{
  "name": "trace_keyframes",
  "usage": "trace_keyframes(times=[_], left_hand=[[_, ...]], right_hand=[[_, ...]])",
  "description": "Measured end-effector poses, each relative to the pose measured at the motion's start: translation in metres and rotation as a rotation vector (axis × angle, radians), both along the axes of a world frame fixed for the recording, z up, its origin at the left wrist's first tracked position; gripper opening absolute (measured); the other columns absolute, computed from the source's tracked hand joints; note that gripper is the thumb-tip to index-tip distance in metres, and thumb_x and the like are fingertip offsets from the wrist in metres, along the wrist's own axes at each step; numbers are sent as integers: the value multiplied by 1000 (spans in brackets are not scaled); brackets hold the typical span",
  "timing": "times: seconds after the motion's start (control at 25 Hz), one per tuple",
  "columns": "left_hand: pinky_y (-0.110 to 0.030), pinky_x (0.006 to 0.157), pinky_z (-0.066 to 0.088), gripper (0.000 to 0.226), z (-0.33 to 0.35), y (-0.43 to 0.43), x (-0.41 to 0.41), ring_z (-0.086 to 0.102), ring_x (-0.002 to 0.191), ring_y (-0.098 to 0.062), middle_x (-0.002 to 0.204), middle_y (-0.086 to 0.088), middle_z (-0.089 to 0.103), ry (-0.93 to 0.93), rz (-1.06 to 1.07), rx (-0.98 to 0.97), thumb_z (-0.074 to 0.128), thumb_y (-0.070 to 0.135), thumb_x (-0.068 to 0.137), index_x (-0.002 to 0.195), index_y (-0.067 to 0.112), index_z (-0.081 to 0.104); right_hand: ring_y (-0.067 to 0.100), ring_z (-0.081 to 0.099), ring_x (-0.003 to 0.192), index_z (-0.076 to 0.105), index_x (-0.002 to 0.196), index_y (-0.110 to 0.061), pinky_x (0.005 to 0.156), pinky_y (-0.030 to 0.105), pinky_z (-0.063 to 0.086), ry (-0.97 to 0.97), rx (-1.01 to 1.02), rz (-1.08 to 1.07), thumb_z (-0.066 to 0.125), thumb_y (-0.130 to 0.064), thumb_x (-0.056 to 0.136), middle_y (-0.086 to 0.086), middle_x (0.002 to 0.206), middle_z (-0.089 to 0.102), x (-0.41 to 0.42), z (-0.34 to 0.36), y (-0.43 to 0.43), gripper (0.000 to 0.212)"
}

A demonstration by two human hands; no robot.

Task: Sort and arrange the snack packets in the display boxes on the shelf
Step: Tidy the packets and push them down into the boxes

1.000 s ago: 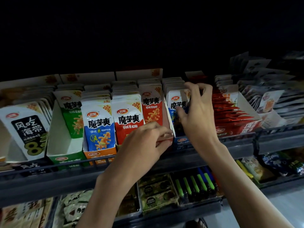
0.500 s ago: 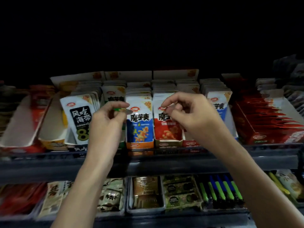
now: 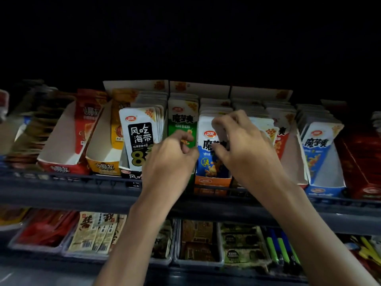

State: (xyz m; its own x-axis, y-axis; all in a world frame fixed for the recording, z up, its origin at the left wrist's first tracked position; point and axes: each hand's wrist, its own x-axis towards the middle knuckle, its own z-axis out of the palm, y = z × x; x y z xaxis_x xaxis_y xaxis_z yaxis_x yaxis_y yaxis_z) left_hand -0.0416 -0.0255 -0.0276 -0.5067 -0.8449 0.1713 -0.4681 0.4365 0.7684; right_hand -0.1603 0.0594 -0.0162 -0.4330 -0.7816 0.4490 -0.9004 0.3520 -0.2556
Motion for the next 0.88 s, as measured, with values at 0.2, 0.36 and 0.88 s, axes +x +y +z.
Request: trace_keyframes(times=[0.2, 0.36, 0.88], left_hand=[[-17, 46, 28, 18, 0, 0, 0, 49, 59, 3, 77, 14, 59, -51, -18, -20, 62, 34, 91, 109, 36, 59], [-24, 53, 34, 18, -3, 0, -3, 52, 63, -1, 81, 13, 59, -13, -59, -14, 68, 34, 87, 103, 35, 60], [-6, 45, 35, 18, 11, 11, 1, 53, 47, 5, 52, 16, 58, 523, -353, 171, 63, 11, 90, 72, 11, 63]], right_hand=[[22, 60, 86, 66, 103, -24, 73, 38, 49, -37, -119, -10, 69, -24, 89, -7, 100, 50, -3, 2, 1, 15], [19, 61, 84, 68, 87, -22, 71, 38, 48, -64, -195, -45, 66, -29, 90, -7, 90, 62, -8, 1, 6, 8], [-1, 56, 57, 65, 93, -12, 51, 17, 43, -609, -743, 221, 58, -19, 99, -12, 68, 62, -11, 32, 27, 12]])
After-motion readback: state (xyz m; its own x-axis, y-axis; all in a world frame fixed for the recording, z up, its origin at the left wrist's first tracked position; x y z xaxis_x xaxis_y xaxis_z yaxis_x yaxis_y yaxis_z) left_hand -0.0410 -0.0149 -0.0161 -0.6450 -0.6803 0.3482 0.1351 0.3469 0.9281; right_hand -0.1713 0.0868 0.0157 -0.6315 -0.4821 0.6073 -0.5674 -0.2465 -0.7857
